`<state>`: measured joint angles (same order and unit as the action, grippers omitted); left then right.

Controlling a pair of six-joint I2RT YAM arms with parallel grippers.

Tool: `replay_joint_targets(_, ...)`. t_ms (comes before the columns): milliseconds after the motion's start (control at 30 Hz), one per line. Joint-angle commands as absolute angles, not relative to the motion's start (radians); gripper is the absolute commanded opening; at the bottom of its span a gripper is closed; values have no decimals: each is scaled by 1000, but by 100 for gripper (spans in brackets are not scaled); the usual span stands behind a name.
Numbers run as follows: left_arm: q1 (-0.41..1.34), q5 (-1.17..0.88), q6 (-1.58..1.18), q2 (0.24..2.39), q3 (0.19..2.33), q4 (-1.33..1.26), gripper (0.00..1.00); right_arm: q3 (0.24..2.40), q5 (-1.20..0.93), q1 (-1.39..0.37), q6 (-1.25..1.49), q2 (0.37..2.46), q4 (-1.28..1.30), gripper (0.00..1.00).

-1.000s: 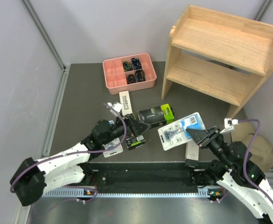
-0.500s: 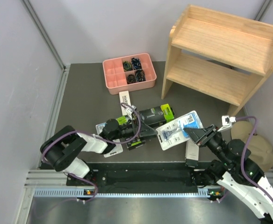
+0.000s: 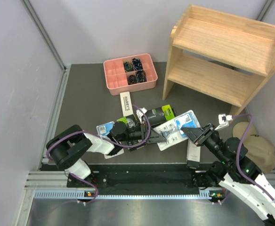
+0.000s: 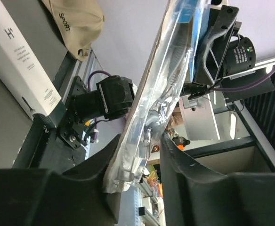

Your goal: Place and organize the shaving razors onto the shelf

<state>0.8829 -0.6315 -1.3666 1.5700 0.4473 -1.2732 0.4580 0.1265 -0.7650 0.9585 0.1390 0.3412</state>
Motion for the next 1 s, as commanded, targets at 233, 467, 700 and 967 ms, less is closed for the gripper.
replay_joint_targets(233, 908, -630, -1339, 1586, 486, -1698, 0, 474, 129, -769, 980, 156, 310, 0)
replay_joint_targets(467, 908, -614, -1338, 1575, 473, -1700, 0, 497, 160, -769, 980, 161, 357, 53)
replay_joint_targets(700, 908, -571, -1331, 1557, 482, -1700, 0, 503, 172, -769, 982, 160, 399, 99)
replay_joint_targets(967, 908, -508, -1299, 1545, 486, -1698, 0, 518, 183, -767, 974, 141, 437, 99)
